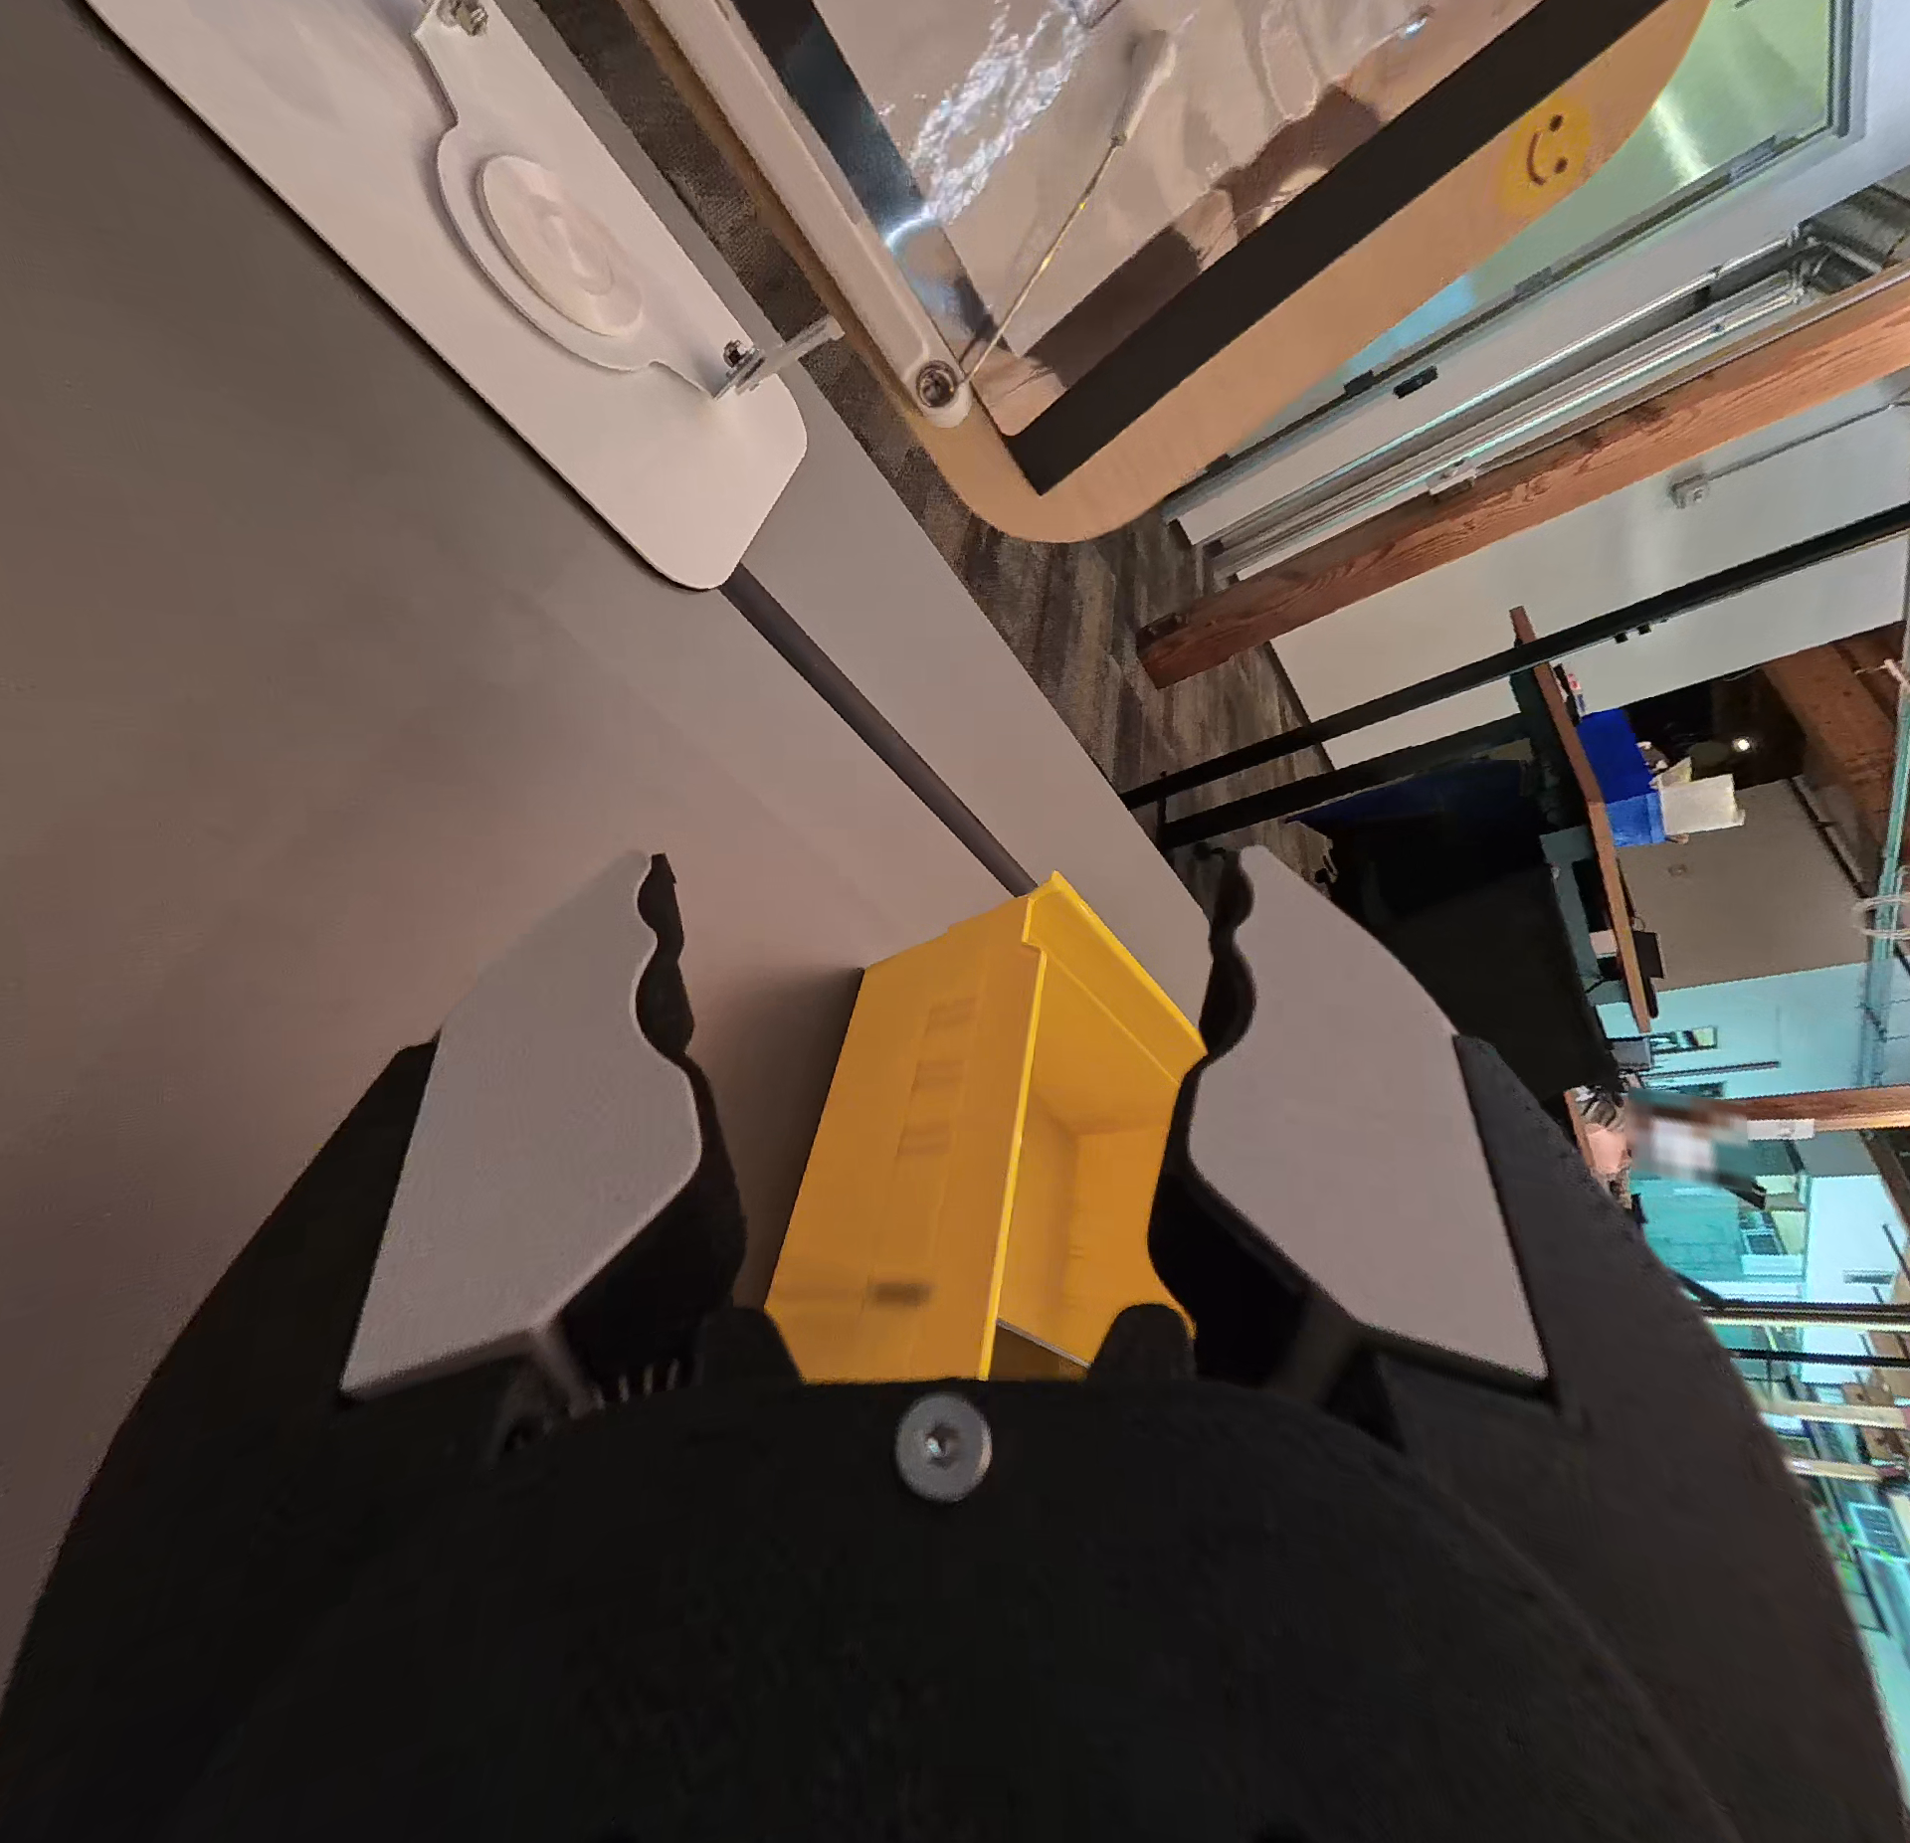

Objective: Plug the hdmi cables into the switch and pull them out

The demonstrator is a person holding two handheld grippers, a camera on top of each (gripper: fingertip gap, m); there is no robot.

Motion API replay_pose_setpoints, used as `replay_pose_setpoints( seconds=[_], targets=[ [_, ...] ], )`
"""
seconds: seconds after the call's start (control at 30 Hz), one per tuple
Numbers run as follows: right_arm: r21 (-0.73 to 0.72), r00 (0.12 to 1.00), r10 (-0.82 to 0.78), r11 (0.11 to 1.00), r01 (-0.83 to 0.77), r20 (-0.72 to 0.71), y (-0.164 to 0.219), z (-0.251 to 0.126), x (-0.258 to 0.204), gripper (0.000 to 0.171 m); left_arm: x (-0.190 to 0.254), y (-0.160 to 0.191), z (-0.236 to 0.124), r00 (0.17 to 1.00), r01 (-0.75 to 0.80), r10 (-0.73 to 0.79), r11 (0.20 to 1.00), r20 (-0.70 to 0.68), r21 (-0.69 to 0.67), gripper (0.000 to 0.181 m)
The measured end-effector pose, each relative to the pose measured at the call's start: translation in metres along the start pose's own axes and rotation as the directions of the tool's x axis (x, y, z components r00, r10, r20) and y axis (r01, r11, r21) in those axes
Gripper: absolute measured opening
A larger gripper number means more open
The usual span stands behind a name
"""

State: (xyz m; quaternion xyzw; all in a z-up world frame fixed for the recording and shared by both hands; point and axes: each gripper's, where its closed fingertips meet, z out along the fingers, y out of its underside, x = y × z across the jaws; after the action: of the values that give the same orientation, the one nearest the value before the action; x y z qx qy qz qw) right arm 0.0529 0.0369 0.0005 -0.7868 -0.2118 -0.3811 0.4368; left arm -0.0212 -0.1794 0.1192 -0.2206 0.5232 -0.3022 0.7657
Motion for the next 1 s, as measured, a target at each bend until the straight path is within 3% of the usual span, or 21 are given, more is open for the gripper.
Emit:
replay_pose_setpoints(
  seconds=[0.5, 0.83, 1.0],
  targets=[
    [-0.009, 0.996, -0.086, 0.996, 0.086, 0.033, -0.004, -0.005, -0.025, 0.099, 0.008, 0.028, 0.006, 0.999, 0.000, -0.005, 0.993, -0.042, -0.118, 0.121],
    [0.006, 0.995, -0.079, 0.997, 0.079, 0.055, -0.006, -0.005, -0.027, 0.098, -0.012, 0.006, 0.000, 1.000, -0.006, 0.006, 0.998, 0.004, -0.068, 0.122],
    [0.002, 0.993, -0.010, 1.000, 0.010, 0.117, 0.001, 0.005, -0.022, 0.098, -0.045, 0.000, -0.009, 0.997, -0.011, 0.017, 0.997, 0.077, -0.082, 0.121]
  ],
)
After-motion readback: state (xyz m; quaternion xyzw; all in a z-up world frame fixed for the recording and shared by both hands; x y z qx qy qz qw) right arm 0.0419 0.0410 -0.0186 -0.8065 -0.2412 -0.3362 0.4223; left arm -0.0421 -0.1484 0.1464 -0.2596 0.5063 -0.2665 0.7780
